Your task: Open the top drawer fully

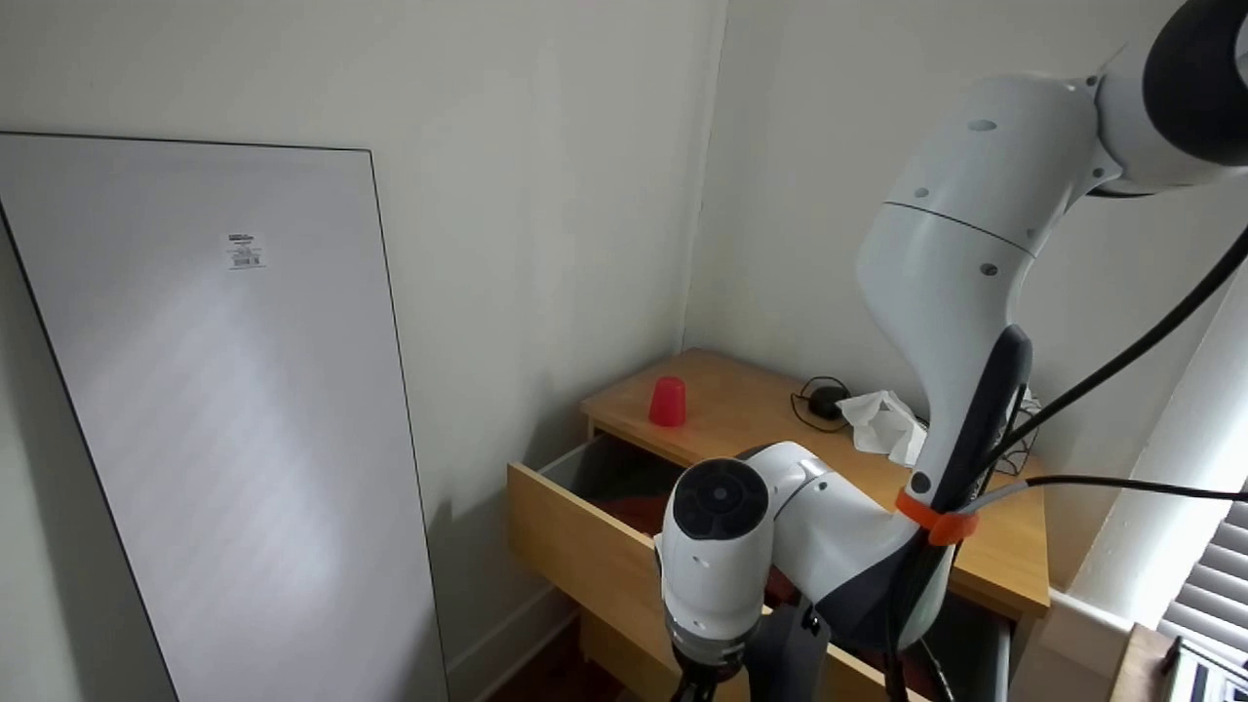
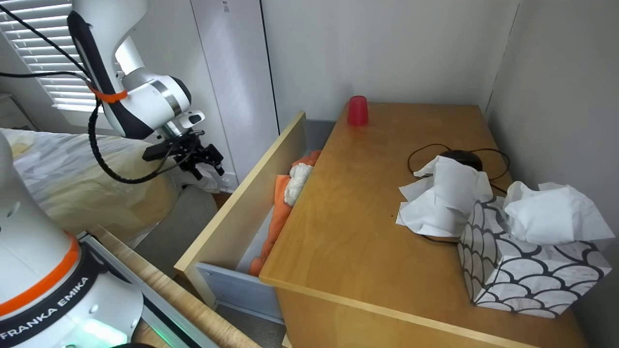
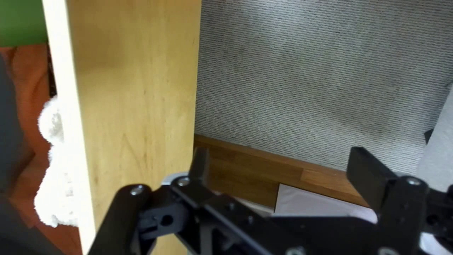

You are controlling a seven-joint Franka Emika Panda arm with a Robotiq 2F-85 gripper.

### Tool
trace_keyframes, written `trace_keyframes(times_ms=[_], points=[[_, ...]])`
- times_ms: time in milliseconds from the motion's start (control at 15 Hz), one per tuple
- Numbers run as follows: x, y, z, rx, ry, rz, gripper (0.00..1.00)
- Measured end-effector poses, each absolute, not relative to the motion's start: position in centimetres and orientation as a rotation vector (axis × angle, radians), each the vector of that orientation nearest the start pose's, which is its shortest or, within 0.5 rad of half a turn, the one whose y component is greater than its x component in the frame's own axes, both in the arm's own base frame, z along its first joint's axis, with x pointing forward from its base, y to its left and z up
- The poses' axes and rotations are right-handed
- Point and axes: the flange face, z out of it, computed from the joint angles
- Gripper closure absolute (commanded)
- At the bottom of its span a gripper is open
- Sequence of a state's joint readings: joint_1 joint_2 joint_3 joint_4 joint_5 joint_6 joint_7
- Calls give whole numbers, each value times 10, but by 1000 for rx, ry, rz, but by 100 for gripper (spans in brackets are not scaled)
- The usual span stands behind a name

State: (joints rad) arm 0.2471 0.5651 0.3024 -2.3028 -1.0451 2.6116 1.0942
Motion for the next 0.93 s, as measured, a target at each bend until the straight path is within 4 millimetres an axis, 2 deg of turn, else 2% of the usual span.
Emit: trace_keyframes(times_ms=[200,400,467,533,733,933], points=[[405,256,120,-3380,-559,-173,0],[428,219,149,-3422,-421,-229,0],[437,204,158,-3437,-359,-253,7],[445,189,165,-3447,-292,-276,26],[467,147,180,-3442,-75,-339,50],[479,115,182,-3407,170,-368,73]])
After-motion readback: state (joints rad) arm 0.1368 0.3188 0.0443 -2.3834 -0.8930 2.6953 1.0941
